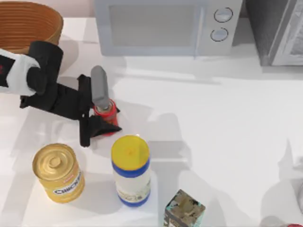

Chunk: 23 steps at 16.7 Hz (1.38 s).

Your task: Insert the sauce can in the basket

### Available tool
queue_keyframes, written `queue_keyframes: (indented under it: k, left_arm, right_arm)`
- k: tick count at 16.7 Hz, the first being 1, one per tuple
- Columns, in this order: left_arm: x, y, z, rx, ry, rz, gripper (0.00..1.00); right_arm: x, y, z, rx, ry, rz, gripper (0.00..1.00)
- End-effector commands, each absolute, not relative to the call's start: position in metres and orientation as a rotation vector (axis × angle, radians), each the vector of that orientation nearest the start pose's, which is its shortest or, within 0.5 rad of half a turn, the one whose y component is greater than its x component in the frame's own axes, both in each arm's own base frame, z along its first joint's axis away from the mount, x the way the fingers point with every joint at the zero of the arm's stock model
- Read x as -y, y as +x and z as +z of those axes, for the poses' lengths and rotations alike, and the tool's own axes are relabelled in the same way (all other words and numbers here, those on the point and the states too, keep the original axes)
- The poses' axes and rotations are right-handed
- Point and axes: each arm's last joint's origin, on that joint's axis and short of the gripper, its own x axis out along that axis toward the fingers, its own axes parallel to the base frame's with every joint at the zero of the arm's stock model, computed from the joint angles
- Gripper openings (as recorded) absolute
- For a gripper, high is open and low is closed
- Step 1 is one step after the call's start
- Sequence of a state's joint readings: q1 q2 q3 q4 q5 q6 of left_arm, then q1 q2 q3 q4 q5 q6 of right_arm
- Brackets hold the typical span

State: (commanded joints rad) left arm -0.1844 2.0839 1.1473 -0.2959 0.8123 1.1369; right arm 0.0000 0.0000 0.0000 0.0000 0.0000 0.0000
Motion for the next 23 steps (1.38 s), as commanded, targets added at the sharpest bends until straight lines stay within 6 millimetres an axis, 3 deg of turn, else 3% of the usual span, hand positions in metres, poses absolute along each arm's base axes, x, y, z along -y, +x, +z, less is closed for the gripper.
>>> queue_keyframes:
  k: [2,11,14,16,19,23]
  left_arm:
    - [0.089,0.368,0.083,-0.568,0.521,-1.379,0.00]
    - [0.089,0.369,0.085,-0.566,0.523,-1.377,0.00]
    - [0.095,0.380,0.103,-0.600,0.543,-1.314,0.00]
    - [0.096,0.394,0.131,-0.627,0.563,-1.204,0.00]
    - [0.085,0.418,0.200,-0.620,0.572,-0.937,0.00]
    - [0.042,0.429,0.296,-0.592,0.442,-0.496,0.00]
  right_arm:
    - [0.001,0.106,0.160,0.000,0.000,0.000,1.00]
    - [0.001,0.106,0.160,0.000,0.000,0.000,1.00]
    - [0.001,0.106,0.160,0.000,0.000,0.000,1.00]
    - [0.001,0.106,0.160,0.000,0.000,0.000,1.00]
    - [0.001,0.106,0.160,0.000,0.000,0.000,1.00]
    - [0.001,0.106,0.160,0.000,0.000,0.000,1.00]
